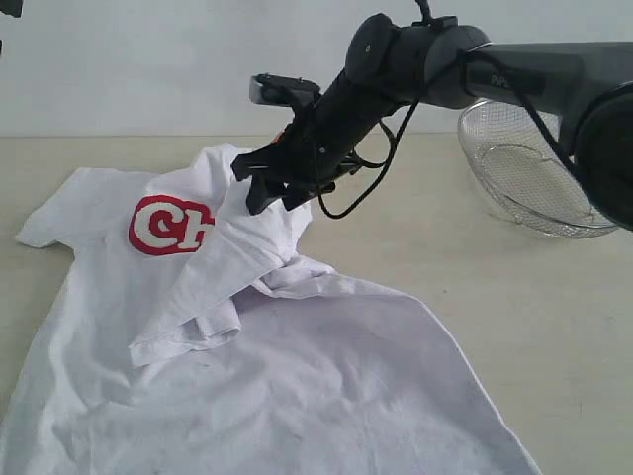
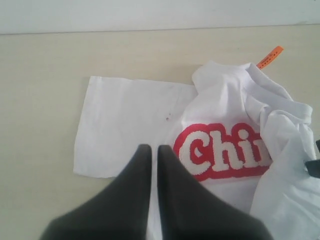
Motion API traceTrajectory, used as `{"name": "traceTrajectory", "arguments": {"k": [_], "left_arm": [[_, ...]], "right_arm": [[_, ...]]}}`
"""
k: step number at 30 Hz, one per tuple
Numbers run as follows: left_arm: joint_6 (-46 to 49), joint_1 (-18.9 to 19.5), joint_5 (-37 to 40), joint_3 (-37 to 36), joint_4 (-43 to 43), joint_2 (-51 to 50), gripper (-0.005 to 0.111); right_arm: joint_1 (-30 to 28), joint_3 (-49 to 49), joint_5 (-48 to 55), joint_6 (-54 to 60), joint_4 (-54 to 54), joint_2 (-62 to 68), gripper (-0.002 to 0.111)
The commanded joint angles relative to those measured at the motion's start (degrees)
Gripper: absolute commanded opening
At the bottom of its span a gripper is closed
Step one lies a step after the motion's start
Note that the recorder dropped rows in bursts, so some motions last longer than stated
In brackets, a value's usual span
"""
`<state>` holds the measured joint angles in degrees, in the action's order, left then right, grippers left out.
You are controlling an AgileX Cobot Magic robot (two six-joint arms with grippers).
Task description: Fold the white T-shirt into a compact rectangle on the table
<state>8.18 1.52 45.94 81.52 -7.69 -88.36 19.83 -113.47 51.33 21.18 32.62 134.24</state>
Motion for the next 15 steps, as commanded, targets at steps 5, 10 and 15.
{"name": "traceTrajectory", "arguments": {"k": [5,10,15], "left_arm": [[0.33,0.15,0.14,-0.33,-0.40,0.57,0.005],[0.33,0.15,-0.11,-0.33,-0.81,0.57,0.005],[0.33,0.15,-0.11,-0.33,-0.81,0.57,0.005]], "right_arm": [[-5.69,0.08,-3.81,-5.19,-0.02,0.73,0.045],[-6.17,-0.17,-7.01,-5.78,0.99,1.85,0.047],[-6.09,-5.20,-7.83,-6.05,1.25,4.68,0.059]]}}
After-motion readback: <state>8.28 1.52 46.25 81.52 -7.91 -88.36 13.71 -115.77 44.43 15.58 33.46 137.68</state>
